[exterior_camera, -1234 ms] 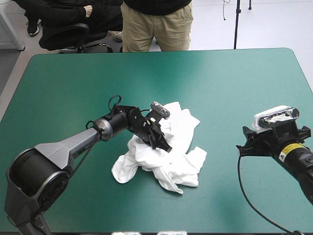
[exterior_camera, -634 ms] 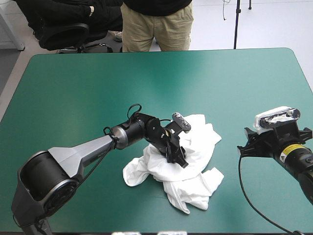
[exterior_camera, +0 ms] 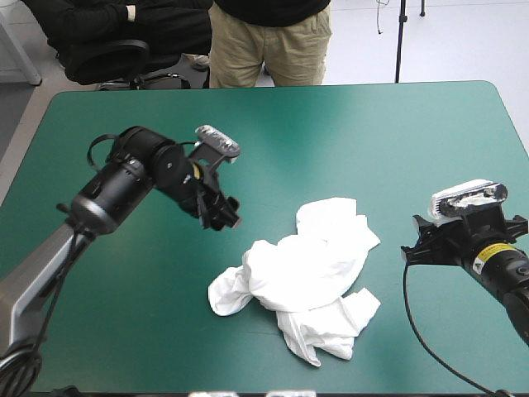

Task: Fold the cloth

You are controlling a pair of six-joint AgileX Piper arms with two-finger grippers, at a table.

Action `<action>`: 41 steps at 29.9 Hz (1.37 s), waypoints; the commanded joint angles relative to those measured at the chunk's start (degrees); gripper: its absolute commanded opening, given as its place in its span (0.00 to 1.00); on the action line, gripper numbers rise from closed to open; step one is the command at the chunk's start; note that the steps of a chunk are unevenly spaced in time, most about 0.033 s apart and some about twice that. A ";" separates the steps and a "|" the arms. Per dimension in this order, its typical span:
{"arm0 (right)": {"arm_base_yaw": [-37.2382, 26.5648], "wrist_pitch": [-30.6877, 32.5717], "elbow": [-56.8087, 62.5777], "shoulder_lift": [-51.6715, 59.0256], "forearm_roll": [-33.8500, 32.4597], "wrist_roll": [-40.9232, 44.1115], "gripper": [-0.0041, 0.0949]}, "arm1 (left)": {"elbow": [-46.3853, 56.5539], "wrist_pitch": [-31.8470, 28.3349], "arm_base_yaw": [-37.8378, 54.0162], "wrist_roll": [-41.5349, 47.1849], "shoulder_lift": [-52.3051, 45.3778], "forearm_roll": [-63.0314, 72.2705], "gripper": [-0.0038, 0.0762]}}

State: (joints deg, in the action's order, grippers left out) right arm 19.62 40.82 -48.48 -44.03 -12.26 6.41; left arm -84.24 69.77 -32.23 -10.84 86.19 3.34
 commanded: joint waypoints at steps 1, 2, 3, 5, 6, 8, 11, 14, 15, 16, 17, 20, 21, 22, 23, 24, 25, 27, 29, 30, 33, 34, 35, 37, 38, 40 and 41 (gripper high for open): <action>-0.24 -4.31 -2.11 0.43 -0.95 -0.47 0.61 | 7.88 -2.81 2.16 0.68 -8.50 2.94 0.71; -0.24 -4.62 -2.11 0.43 -0.95 -0.47 0.61 | 10.83 -3.95 2.46 0.38 -9.90 3.67 0.71; -0.24 -5.07 -2.11 0.43 -0.95 -0.47 0.61 | 13.55 -5.61 2.52 -0.08 -11.54 4.84 0.71; -0.24 -5.92 -2.11 0.43 -0.95 -0.47 0.61 | 17.55 -7.54 2.52 -0.24 -13.05 6.47 0.71; -0.24 -6.45 -2.11 0.43 -0.95 -0.47 0.61 | 19.64 -8.49 2.52 -0.24 -13.59 7.52 0.71; -0.24 -6.83 -2.11 0.43 -0.95 -0.47 0.61 | 22.35 -9.56 2.52 -0.13 -13.74 8.21 0.71; -0.24 -6.72 -2.11 0.43 -0.80 -0.47 0.61 | 26.69 -14.14 2.52 -0.13 -12.82 8.44 0.71; -0.24 -6.61 -2.11 0.43 -0.68 -0.47 0.61 | 30.15 -18.44 2.52 -0.23 -11.07 10.39 0.71; -0.24 -6.61 -2.11 0.43 -0.54 -0.47 0.61 | 30.72 -19.24 2.52 -0.78 -10.26 11.70 0.71; -0.24 -6.61 -2.11 0.43 -0.42 -0.47 0.61 | 31.12 -19.49 2.52 -1.74 -9.57 12.93 0.71; -0.24 -6.61 -2.11 0.43 -0.30 -0.47 0.61 | 31.42 -19.79 2.52 -3.00 -8.75 14.40 0.71; -0.24 -6.61 -2.11 0.43 0.21 -0.47 0.61 | 31.64 -21.33 2.52 -5.22 -6.34 16.00 0.71; -0.24 -6.61 -2.11 0.43 0.35 -0.47 0.61 | 31.64 -21.74 2.52 -5.69 -5.40 16.00 0.70; -0.24 -6.61 -2.11 0.43 0.45 -0.47 0.61 | 31.64 -21.73 2.52 -6.02 -4.36 15.63 0.70; -0.24 -6.61 -2.11 0.43 0.49 -0.47 0.61 | 31.64 -21.59 2.52 -6.37 -3.27 15.45 0.69; -0.24 -6.61 -2.11 0.43 0.60 -0.47 0.61 | 31.64 -21.17 2.52 -7.06 -2.12 15.35 0.69; -0.24 -6.61 -2.11 0.43 0.60 -0.47 0.61 | 31.64 -20.58 2.52 -7.48 -0.97 15.35 0.67; -0.24 -6.61 -2.11 0.43 0.60 -0.47 0.61 | 31.64 -19.66 2.52 -7.46 1.01 15.35 0.62; -0.24 -6.61 -2.11 0.43 0.60 -0.47 0.61 | 31.64 -18.97 2.52 -7.46 2.72 15.60 0.54; -0.24 -6.61 -2.11 0.43 0.60 -0.47 0.61 | 31.64 -18.87 2.52 -7.46 3.51 16.06 0.47; -0.24 -6.35 -2.11 0.43 0.60 -0.47 0.61 | 31.64 -18.75 2.39 -7.46 4.73 16.12 0.24; -0.24 -6.10 -2.11 0.43 0.60 -0.47 0.61 | 31.64 -18.75 2.39 -7.72 4.73 16.12 0.15; -0.24 -5.99 -2.11 0.43 0.60 -0.47 0.61 | 31.64 -18.64 2.39 -8.18 4.73 16.24 0.07; -0.24 -5.99 -2.11 0.43 0.60 -0.47 0.61 | 31.64 -18.33 2.30 -9.33 4.60 17.11 0.03; -0.24 -5.99 -2.11 0.43 0.60 -0.47 0.61 | 31.64 -18.23 2.30 -9.63 4.60 17.81 0.03; -0.24 -5.99 -2.11 0.43 0.60 -0.47 0.61 | 31.64 -18.25 2.30 -10.90 4.60 19.96 0.03; -0.24 -5.99 -2.11 0.43 0.60 -0.47 0.61 | 31.64 -18.25 2.30 -11.86 4.60 21.16 0.03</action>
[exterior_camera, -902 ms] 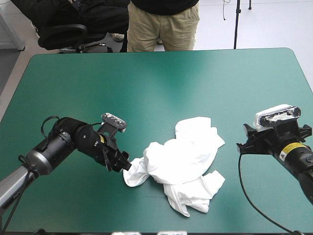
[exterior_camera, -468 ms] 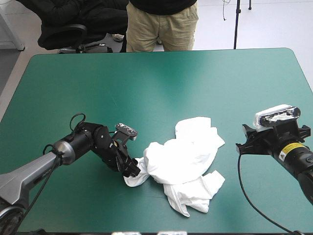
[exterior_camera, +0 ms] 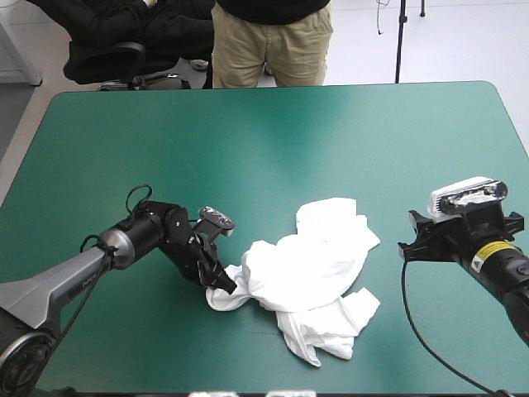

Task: Fold the cloth

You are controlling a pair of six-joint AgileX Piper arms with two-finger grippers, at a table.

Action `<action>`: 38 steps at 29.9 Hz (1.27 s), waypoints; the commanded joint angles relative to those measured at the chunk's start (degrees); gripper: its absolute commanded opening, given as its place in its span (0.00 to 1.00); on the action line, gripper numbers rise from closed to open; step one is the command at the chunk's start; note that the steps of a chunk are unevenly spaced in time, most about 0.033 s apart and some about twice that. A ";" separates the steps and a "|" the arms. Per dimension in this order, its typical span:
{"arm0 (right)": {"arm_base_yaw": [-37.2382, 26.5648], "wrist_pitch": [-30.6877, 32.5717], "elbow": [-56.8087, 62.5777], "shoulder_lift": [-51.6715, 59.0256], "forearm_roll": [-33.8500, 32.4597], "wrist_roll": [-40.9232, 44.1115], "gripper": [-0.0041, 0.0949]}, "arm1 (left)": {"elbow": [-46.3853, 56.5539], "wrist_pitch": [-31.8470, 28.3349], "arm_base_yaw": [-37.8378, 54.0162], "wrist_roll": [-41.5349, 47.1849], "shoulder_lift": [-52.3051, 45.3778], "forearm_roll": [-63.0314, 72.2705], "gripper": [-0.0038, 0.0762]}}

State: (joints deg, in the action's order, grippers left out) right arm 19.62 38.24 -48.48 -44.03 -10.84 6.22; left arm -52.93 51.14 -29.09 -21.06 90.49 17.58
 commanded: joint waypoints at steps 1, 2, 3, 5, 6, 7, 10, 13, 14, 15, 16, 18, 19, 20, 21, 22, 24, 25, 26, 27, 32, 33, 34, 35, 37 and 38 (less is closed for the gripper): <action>-0.24 -3.32 -2.11 0.33 -0.82 -0.28 0.61 | 0.33 0.27 -0.84 -2.53 0.30 8.09 0.03; -0.24 -2.95 -2.11 0.33 -0.82 -0.28 0.61 | 0.33 0.27 -0.84 -3.41 0.30 9.29 0.03; -0.24 -2.54 -2.11 -0.11 -0.65 -0.28 0.61 | 0.33 0.18 -0.84 -3.68 0.30 9.73 0.03; -0.24 -0.67 -2.11 -1.67 0.61 -0.77 0.61 | 0.33 0.18 -0.84 -4.79 0.30 10.04 0.03; -0.24 0.62 -2.11 -3.02 1.64 -2.07 0.61 | 0.33 0.18 -0.84 -4.69 0.30 9.80 0.03; -0.24 1.29 -2.11 -4.32 2.49 -3.01 0.61 | 0.33 0.18 -0.84 -4.69 0.30 9.55 0.03; -0.24 0.99 -2.11 -9.86 3.61 -5.23 0.61 | 0.33 0.15 -0.84 -4.69 0.30 8.94 0.03; -0.24 -1.20 -2.11 -16.65 3.51 -4.94 0.61 | 0.33 0.15 -0.72 -4.58 0.30 7.92 0.03; -0.24 -1.79 -2.24 -18.84 3.51 -4.32 0.61 | 0.33 0.15 -0.72 -3.97 0.30 6.89 0.03; -0.24 -2.30 -2.40 -20.93 3.51 -3.65 0.61 | 0.33 0.15 -0.72 -3.02 0.30 5.74 0.03; -0.50 -2.45 -2.78 -22.94 3.61 -3.28 0.61 | 0.33 0.15 -0.72 -2.10 0.30 4.70 0.03; -1.39 -2.74 -3.75 -26.25 4.66 -3.70 0.61 | 0.33 0.29 -0.72 -0.14 0.30 2.36 0.03; -1.85 -2.74 -4.42 -27.97 5.65 -4.75 0.61 | 0.33 0.29 -0.72 0.20 0.30 1.69 0.03; -2.32 -2.74 -5.21 -29.59 6.79 -6.22 0.61 | 0.33 0.29 -0.72 0.20 0.30 1.54 0.03; -2.47 -2.74 -6.07 -30.81 7.60 -7.08 0.61 | 0.33 0.29 -0.72 0.20 0.30 1.44 0.03; -2.69 -2.74 -6.87 -32.26 7.72 -7.48 0.61 | 0.33 0.29 -0.72 0.20 0.30 1.44 0.03; -3.06 -2.33 -8.14 -34.72 7.72 -7.87 0.61 | 0.33 0.17 -0.72 0.44 0.30 1.44 0.03; -3.06 -1.76 -8.71 -36.06 7.72 -8.12 0.60 | 0.33 0.17 -0.72 0.43 0.30 1.44 0.03; -3.06 -1.30 -9.09 -37.40 7.61 -8.55 0.59 | 0.33 0.17 -0.72 0.43 0.30 1.44 0.03; -3.06 -1.00 -9.23 -38.68 7.61 -8.97 0.58 | 0.33 0.17 -0.72 0.43 0.30 1.44 0.03; -3.06 -0.47 -9.33 -44.21 9.23 -10.11 0.56 | 0.33 0.17 -0.72 0.43 0.30 1.44 0.03; -3.06 -0.61 -9.33 -44.82 10.84 -11.19 0.56 | 0.33 0.17 -0.72 0.43 0.30 1.44 0.03; -3.06 -0.61 -9.33 -45.48 12.83 -13.16 0.56 | 0.33 0.17 -0.72 0.43 0.30 1.44 0.03; -3.06 -0.69 -9.33 -46.02 14.95 -15.13 0.56 | 0.33 0.17 -0.72 0.43 0.30 1.44 0.03; -3.06 -0.31 -9.33 -47.26 17.94 -17.38 0.56 | 0.33 0.17 -0.72 0.43 0.30 1.28 0.03; -3.06 -0.08 -9.33 -47.84 18.37 -17.92 0.56 | 0.33 0.17 -0.72 0.43 0.30 1.30 0.03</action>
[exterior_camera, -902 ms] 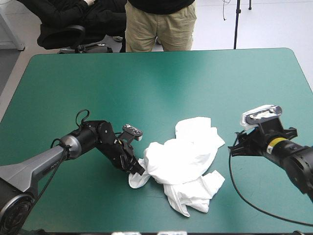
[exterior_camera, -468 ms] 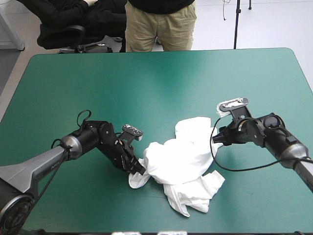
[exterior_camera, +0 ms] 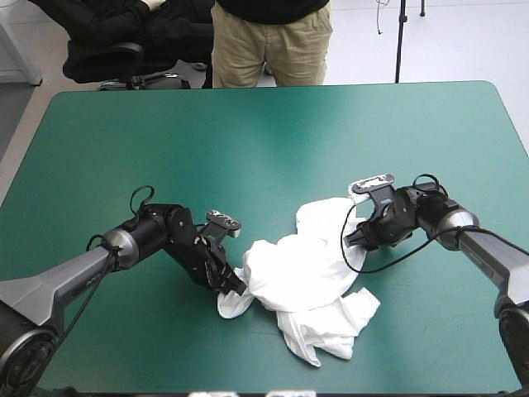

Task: Fold the cloth

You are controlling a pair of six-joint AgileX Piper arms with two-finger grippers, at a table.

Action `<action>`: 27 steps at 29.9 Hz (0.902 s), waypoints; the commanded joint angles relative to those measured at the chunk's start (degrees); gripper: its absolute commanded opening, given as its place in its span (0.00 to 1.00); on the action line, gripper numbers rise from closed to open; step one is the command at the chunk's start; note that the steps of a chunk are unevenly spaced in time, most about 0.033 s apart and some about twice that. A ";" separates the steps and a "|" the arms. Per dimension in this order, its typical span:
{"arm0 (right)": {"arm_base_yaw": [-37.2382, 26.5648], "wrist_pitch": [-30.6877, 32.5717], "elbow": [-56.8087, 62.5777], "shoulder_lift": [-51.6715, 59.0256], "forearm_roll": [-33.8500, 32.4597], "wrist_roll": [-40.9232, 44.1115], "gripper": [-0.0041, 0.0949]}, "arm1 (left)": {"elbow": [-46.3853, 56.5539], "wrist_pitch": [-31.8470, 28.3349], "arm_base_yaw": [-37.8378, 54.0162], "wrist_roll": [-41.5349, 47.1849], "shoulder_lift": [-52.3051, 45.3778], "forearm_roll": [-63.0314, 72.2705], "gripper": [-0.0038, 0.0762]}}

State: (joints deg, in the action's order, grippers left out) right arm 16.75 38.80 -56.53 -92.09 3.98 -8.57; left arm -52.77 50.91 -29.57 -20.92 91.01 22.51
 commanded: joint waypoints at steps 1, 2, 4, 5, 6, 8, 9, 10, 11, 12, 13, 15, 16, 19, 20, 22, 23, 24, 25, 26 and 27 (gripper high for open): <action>-0.19 -0.20 -1.29 -0.16 3.72 -3.14 0.55 | 0.17 0.40 -0.24 0.30 -0.22 -3.63 0.03; -0.19 0.30 -1.29 -0.62 3.72 -3.14 0.52 | 0.17 0.40 -0.24 0.30 -0.22 -3.63 0.03; -0.19 1.92 -1.29 -1.27 3.72 -4.06 0.36 | 0.17 0.40 -0.24 0.38 -0.22 -3.63 0.03; -0.19 2.84 -1.29 -1.42 3.72 -5.06 0.25 | 0.17 0.40 -0.24 0.38 -0.22 -3.77 0.03; -0.19 3.58 -1.29 -1.70 3.72 -6.13 0.13 | 0.17 0.27 -0.24 0.38 -0.22 -3.81 0.03; -0.19 4.31 -1.29 -1.89 3.72 -7.22 0.04 | 0.17 -0.10 -0.24 0.43 -0.29 -3.95 0.03; -0.19 4.42 -1.29 -1.89 3.72 -7.47 0.04 | 0.17 -0.36 -0.24 0.67 -0.41 -4.40 0.03; -0.19 4.22 -1.29 -1.73 3.42 -7.63 0.03 | 0.17 -0.65 -0.24 1.17 -0.63 -5.01 0.03; -0.19 3.69 -1.29 -1.37 2.74 -7.22 0.03 | 0.17 -0.94 -0.24 1.75 -0.91 -5.86 0.03; -0.19 2.70 -1.29 -0.62 1.39 -5.88 0.03 | 0.17 -1.10 -0.14 2.35 -1.57 -7.04 0.03; -0.19 1.40 -1.29 0.64 -0.34 -4.14 0.03 | 0.05 -1.10 -0.16 3.31 -2.46 -8.72 0.03; -0.19 -1.12 -1.40 3.95 -3.24 -1.30 0.03 | -0.44 -1.10 -0.16 6.38 -4.76 -12.65 0.03; -0.19 -1.68 -1.69 6.04 -4.58 -0.16 0.03 | -0.87 -1.10 -0.16 7.77 -6.29 -14.73 0.03; -0.19 -0.20 -3.77 12.36 -5.51 0.54 0.03 | -3.11 -0.88 -0.16 12.10 -11.31 -20.37 0.03; -0.19 0.43 -4.55 13.91 -5.37 0.54 0.03 | -4.35 -0.77 -0.16 12.85 -12.50 -21.57 0.03; -0.19 1.45 -6.44 17.56 -5.27 0.54 0.02 | -7.55 -0.27 -0.16 13.80 -15.10 -23.57 0.03; -0.19 1.56 -7.27 18.91 -5.27 0.23 0.02 | -9.02 0.00 -0.16 13.94 -16.00 -24.39 0.03; -0.19 1.56 -8.67 20.83 -5.27 0.12 0.02 | -11.01 0.17 -0.16 13.94 -16.99 -25.16 0.03; -0.19 1.56 -9.77 21.99 -5.27 -0.03 0.02 | -13.11 0.32 -0.16 14.03 -17.89 -26.34 0.03; -0.19 1.79 -11.35 23.04 -5.27 -0.14 0.02 | -14.87 0.60 -0.16 14.27 -18.67 -27.21 0.03; -0.19 2.04 -13.17 24.40 -5.27 -0.64 0.02 | -17.26 0.92 -0.16 14.85 -19.42 -28.95 0.03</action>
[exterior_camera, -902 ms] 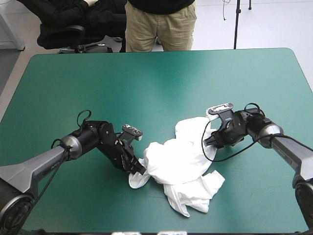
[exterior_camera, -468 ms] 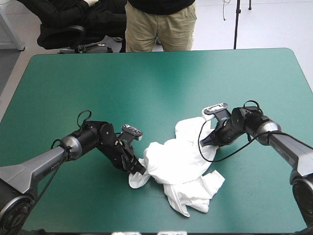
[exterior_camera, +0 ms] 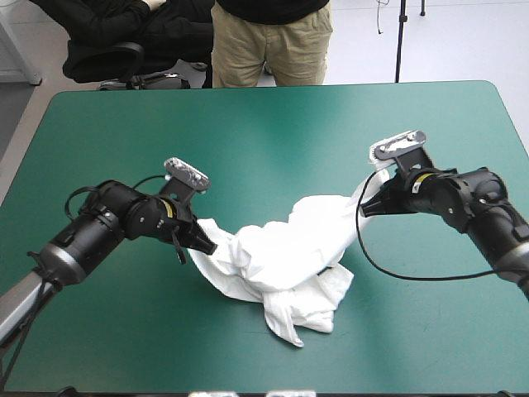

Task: Fold the cloth

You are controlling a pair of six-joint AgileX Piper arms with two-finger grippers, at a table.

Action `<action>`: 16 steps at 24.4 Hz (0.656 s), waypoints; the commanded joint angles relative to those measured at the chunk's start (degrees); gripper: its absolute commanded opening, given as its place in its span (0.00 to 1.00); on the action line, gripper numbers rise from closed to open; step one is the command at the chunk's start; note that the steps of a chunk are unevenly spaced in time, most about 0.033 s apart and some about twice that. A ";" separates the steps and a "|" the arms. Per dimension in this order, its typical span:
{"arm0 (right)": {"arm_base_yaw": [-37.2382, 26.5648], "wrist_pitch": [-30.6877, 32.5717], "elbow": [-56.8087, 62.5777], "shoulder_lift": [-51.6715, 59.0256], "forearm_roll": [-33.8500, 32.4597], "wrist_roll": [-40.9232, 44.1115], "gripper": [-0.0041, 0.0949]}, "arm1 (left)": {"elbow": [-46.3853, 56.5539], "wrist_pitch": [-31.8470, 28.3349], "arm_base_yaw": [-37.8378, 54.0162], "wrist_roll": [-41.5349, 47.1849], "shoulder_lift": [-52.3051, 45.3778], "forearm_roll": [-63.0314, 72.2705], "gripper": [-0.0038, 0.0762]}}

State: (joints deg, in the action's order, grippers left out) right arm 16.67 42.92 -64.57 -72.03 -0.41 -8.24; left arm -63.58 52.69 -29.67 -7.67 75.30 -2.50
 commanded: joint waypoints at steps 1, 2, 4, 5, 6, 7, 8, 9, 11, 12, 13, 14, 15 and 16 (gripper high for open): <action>-0.11 -1.64 -7.12 5.12 -0.87 -1.36 0.02 | -8.96 -0.09 -0.05 1.76 -4.35 -5.81 0.03; -0.11 -1.23 -8.84 5.97 -0.87 -1.88 0.02 | -11.63 0.43 -0.05 1.81 -4.84 -7.50 0.03; -0.11 -0.43 -13.50 7.37 -0.87 -2.99 0.02 | -17.34 1.57 -0.05 2.63 -5.98 -11.82 0.03; -0.11 -0.29 -15.94 7.93 -0.87 -3.61 0.02 | -20.42 1.99 -0.05 3.03 -6.46 -14.01 0.03; -0.11 0.00 -18.45 8.48 -0.87 -4.29 0.02 | -22.99 2.13 -0.05 3.02 -6.87 -15.65 0.03; -0.11 0.00 -20.52 8.78 -0.87 -4.81 0.02 | -26.39 2.21 -0.05 3.02 -7.22 -17.46 0.03; -0.11 0.09 -23.12 9.22 -0.70 -5.79 0.02 | -29.88 2.21 -0.05 3.02 -7.37 -18.82 0.03; -0.11 0.09 -25.75 9.61 -0.42 -6.59 0.02 | -32.85 2.21 -0.05 2.84 -7.60 -19.96 0.03; -0.11 0.62 -33.59 10.11 0.41 -8.97 0.02 | -43.73 1.14 -0.05 1.65 -7.83 -20.97 0.03; -0.11 1.37 -37.66 10.16 1.13 -10.63 0.02 | -48.66 0.71 -0.05 0.51 -7.83 -20.97 0.03; -0.11 2.23 -40.78 10.16 2.12 -12.30 0.02 | -53.08 0.27 -0.05 -0.57 -7.83 -20.74 0.03; -0.11 3.23 -44.24 10.16 3.01 -13.80 0.02 | -57.60 -0.33 -0.05 -1.71 -7.83 -20.50 0.03; -0.11 4.20 -47.57 10.16 3.77 -14.95 0.02 | -60.73 -0.77 -0.05 -2.02 -7.83 -20.50 0.03; -0.11 5.45 -51.42 10.16 4.50 -15.71 0.02 | -64.59 -1.54 -0.05 -3.55 -7.83 -19.89 0.03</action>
State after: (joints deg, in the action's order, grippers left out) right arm 16.67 50.83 -109.68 -62.78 2.75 -21.88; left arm -121.65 56.99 -29.67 -9.50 68.47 -21.89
